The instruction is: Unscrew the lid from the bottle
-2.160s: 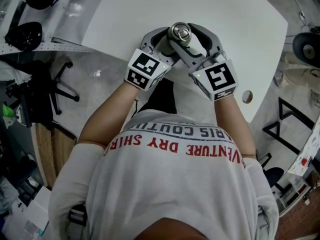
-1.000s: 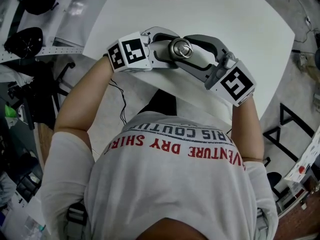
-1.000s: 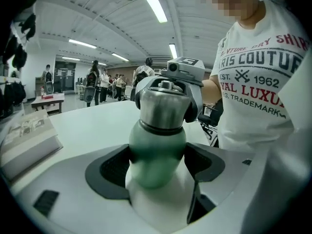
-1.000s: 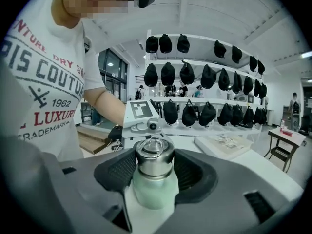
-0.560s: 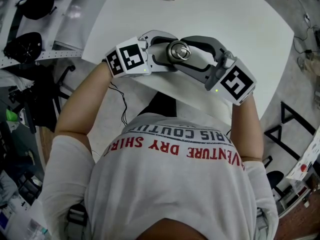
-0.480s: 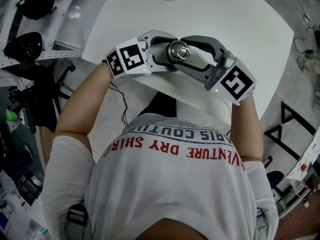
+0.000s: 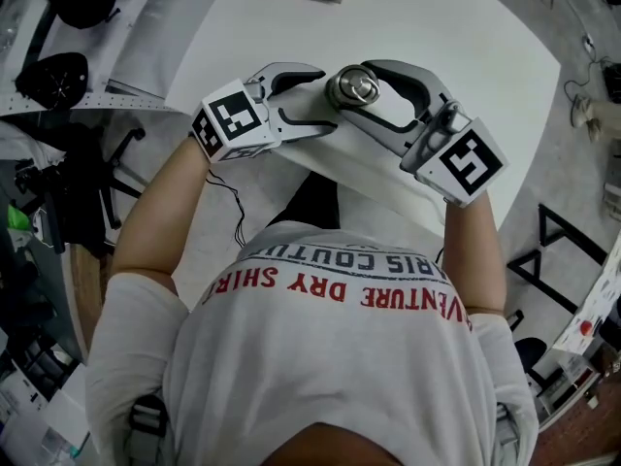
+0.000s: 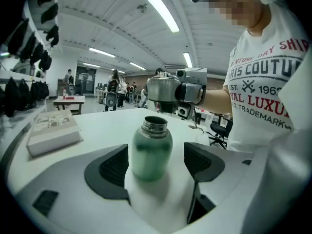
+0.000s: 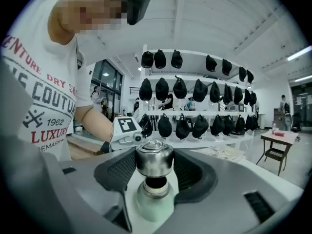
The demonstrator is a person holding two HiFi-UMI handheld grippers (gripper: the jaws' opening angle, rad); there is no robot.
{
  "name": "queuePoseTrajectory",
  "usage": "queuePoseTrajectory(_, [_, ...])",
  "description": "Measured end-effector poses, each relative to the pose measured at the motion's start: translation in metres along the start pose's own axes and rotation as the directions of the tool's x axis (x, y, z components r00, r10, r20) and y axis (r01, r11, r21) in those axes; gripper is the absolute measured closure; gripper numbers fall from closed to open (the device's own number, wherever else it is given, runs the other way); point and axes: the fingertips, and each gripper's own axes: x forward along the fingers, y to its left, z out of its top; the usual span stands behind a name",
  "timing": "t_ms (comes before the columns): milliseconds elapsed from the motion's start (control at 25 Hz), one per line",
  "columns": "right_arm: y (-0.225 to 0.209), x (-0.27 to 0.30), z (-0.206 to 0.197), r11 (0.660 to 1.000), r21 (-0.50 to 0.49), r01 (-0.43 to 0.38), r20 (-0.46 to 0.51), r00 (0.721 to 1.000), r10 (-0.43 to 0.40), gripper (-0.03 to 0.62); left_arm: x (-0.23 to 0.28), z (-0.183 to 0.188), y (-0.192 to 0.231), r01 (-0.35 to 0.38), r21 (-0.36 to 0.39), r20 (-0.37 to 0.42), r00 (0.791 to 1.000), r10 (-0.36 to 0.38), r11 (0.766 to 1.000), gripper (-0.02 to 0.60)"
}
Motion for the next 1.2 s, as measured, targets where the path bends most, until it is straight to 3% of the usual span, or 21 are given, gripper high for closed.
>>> queuePoseTrajectory(240, [0.004,-0.03,0.035,0.99,0.021,0.139,0.094,0.986,-0.14,0.347,-0.034,0.038,-0.014,-0.148,-0.075,0.141,0.977,0.157,0.986,0.239])
queuePoseTrajectory(360, [0.012,-0.049,0.049,0.978,0.046,0.202,0.133,0.969,-0.207,0.349,-0.05,0.061,-0.026,-0.244,-0.105,0.182,0.948,0.26,0.964,0.415])
queuePoseTrajectory(440, [0.021,-0.062,0.059,0.97,0.07,0.235,0.153,0.958,-0.243,0.349,-0.06,0.075,-0.037,-0.293,-0.143,0.207,0.925,0.318,0.945,0.467])
queuePoseTrajectory(600, [0.043,-0.09,0.076,0.955,0.096,0.28,0.188,0.937,-0.294,0.349,-0.079,0.112,-0.071,-0.299,-0.237,0.304,0.881,0.362,0.924,0.518])
queuePoseTrajectory(760, [0.066,-0.105,0.089,0.946,0.082,0.313,0.184,0.928,-0.323,0.349,-0.098,0.137,-0.098,-0.321,-0.318,0.347,0.837,0.424,0.892,0.532])
queuePoseTrajectory(1000, [0.089,-0.128,0.105,0.932,0.076,0.355,0.213,0.907,-0.363,0.349,-0.111,0.165,-0.135,-0.357,-0.27,0.393,0.807,0.441,0.894,0.532])
queuePoseTrajectory(1200, [0.106,-0.138,0.106,0.934,0.057,0.353,0.201,0.912,-0.357,0.349,-0.117,0.164,-0.148,-0.355,-0.315,0.398,0.792,0.462,0.88,0.532])
